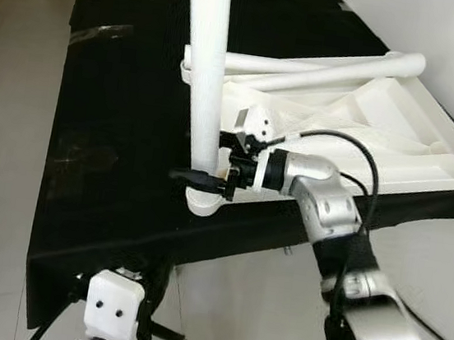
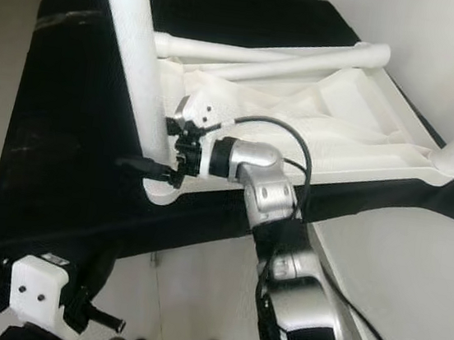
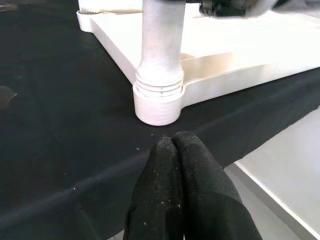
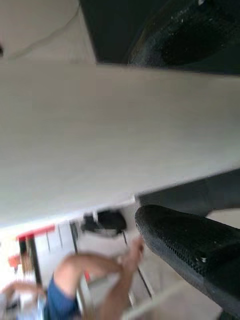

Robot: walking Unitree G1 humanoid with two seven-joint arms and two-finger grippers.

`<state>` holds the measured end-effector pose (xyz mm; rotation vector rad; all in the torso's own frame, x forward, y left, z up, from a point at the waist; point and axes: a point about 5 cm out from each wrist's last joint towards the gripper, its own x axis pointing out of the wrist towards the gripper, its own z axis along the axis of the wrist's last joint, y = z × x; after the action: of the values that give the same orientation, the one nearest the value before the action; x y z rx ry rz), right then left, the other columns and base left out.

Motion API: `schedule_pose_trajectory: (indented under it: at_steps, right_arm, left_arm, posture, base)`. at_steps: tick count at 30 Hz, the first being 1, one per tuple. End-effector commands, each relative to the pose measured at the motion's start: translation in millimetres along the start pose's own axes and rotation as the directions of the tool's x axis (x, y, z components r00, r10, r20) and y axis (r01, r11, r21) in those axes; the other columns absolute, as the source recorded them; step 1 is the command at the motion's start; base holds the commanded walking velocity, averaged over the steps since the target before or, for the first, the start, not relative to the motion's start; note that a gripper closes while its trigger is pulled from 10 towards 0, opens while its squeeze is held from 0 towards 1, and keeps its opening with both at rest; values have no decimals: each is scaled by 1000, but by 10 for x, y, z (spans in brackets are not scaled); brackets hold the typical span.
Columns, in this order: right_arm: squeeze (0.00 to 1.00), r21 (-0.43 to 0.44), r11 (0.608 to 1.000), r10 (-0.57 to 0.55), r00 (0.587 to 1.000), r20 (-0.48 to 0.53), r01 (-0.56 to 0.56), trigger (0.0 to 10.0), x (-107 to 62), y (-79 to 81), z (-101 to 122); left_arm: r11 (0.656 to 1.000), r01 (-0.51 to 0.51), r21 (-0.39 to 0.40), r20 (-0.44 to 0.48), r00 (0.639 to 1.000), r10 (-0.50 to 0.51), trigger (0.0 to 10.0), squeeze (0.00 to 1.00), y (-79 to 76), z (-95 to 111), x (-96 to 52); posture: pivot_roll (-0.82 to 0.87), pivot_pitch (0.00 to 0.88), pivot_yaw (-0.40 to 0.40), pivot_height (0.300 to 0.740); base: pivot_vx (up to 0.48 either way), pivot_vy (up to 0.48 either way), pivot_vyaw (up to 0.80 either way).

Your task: Building children table

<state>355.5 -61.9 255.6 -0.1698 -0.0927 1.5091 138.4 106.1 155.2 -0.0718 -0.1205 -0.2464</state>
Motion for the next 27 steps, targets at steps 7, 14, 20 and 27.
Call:
schedule_pose_trajectory:
  at_steps: [7,14,20,27]
  right_arm:
    - [0,16,991,131,991,-9,-131,0,42,11,-11]
    - [0,20,986,166,986,-9,-166,0,22,-24,-10]
    - [0,24,997,70,997,15,-71,0,-36,-63,-61]
    - [0,40,973,-230,973,8,229,0,-188,-8,-278]
  left_arm:
    - [1000,-3,-7,-24,1000,3,10000,0,-21,-45,-33]
    - [1000,-4,-6,-24,1000,4,10000,0,-19,-42,-35]
    - [1000,-3,-8,-23,1000,3,10000,0,-20,-42,-33]
    - [1000,-1,-11,-22,1000,1,10000,0,-10,-37,-31]
  posture:
    - [-11,196,-17,740]
    - [-14,197,-15,740]
    - [-17,197,-14,740]
    - [-35,211,-29,740]
  base:
    - [0,0,0]
    - [0,0,0]
    - [0,0,0]
    - [0,0,0]
